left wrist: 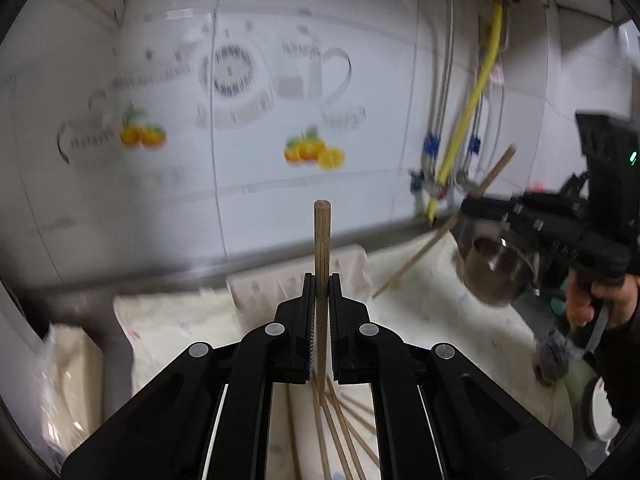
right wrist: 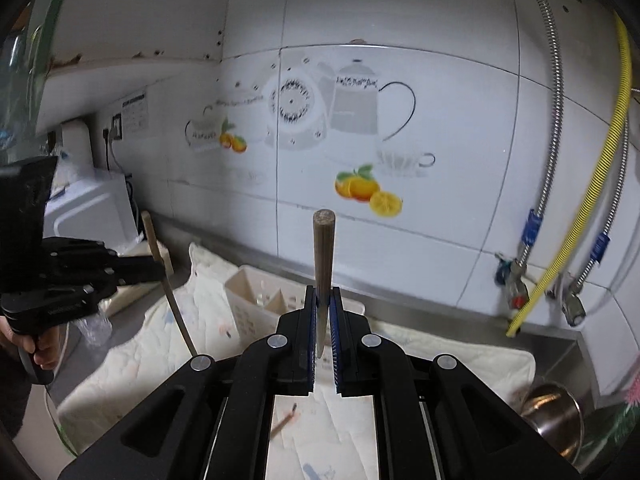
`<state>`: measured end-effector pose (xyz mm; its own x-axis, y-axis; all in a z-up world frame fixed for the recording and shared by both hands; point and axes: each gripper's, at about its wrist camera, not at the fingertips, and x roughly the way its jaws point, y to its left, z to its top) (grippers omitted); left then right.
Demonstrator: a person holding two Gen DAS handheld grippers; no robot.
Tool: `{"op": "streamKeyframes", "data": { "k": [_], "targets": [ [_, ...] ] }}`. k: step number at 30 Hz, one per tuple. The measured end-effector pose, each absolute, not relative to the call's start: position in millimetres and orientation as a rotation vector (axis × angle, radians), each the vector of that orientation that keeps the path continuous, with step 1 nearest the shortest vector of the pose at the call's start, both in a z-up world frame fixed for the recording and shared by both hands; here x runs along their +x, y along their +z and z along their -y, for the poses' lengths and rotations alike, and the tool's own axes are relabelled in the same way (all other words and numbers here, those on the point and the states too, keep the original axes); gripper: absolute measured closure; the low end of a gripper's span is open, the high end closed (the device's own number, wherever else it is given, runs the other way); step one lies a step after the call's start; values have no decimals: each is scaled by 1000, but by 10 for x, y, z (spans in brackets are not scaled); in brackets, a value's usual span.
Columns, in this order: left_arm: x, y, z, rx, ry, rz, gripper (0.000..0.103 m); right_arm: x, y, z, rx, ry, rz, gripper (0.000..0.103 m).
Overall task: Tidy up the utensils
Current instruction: 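Lift the left gripper's chopstick upright toward the holder while the right gripper lifts its own, then open the left gripper over the white holder while the right gripper drops its chopstick in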
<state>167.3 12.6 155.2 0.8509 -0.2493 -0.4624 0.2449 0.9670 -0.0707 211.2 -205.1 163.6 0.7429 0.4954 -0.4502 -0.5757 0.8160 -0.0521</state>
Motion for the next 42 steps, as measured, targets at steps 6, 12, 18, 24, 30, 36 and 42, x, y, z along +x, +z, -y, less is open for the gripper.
{"op": "streamKeyframes", "data": {
  "k": [6,12,18,24,30,36,42],
  "targets": [
    [1910,1982,-208,0,-196,-381,98,2395,1690,1959,-158,588,-457,97],
    [2201,2088,-323,-26,-114,-314,98,2623,1601,1866,-148,581,-482,97],
    [2504,1722,-447,-86,-91,-389,98,2808,1364,1805,-152,567,-540,97],
    [2640,1330,-568,-143,-94,-493,97,2912,1168,1798,-152,545,-575,97],
    [2570,1238,-581,-135,-87,-503,95,2942,1088,1829,-142,528,-587,96],
    [2372,1268,-619,-132,-72,-488,75,2829,1176,1922,-126,508,-553,92],
    [1984,1205,-691,-136,-43,-485,63,2471,1247,2026,-111,520,-515,89]
  ]
}}
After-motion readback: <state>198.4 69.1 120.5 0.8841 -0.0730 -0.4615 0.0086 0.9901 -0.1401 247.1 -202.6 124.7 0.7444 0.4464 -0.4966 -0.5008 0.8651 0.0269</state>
